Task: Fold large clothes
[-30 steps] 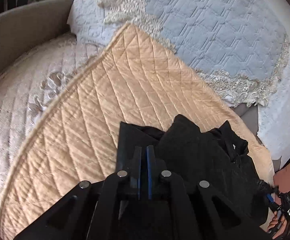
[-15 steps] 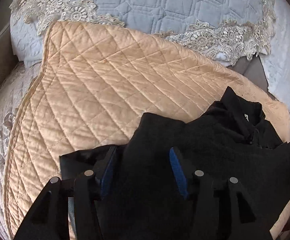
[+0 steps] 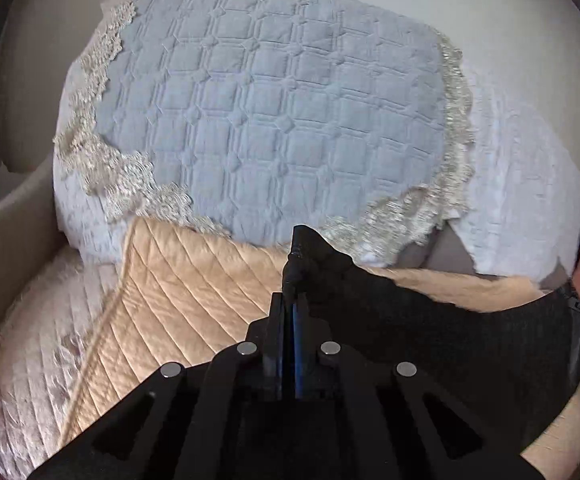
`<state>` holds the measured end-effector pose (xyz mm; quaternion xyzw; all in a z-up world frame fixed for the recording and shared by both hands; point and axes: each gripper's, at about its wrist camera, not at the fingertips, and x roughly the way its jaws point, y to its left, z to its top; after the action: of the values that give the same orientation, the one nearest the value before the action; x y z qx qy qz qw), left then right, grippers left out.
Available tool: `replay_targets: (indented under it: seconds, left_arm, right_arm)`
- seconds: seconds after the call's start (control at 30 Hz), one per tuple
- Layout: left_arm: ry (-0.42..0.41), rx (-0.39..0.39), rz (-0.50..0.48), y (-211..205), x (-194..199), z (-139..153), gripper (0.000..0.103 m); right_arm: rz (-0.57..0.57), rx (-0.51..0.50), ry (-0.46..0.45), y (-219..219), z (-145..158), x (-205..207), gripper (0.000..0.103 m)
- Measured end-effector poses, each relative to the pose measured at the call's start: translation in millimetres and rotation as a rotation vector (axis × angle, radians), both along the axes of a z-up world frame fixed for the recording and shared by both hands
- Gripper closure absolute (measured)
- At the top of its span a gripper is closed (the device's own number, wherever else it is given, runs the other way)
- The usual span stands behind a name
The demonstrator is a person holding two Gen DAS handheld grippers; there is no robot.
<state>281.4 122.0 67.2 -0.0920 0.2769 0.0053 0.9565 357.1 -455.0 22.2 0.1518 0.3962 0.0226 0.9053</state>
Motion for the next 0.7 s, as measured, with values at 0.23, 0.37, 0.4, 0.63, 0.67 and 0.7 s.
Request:
replay_targets:
  seconds: [0.23,0.37,0.4,0.63,0.67,0.7]
  left_arm:
    - [0.276,0.05,0.138,17,71,-103,0.099]
    - [0.278,0.049,0.158,20,68,-120,0.099]
    - [0.276,0.052,0.16,20,67,-120,0.098]
    - [0.346,0.096,0.164,14,73,-114,0.089]
    - [0.333,0.094,0.164,14,68,-103,0.089]
    - [0.302,0.079,0.162,15,58,-90,0.087]
  right_arm:
    - [-0.012,-0.08,0.229,5,-97,47,0.093]
    - [-0.023,-0.053,0.246,-2,-122,46,0.085]
    - [-0.027,-0.031,0.249,-6,-125,47,0.084]
    - [-0.055,-0.034,0.269,-9,-95,43,0.067]
    - [-0.05,-0.035,0.231,-8,-80,34,0.067]
    - [-0.044,-0.026,0.195,-6,-65,22,0.065]
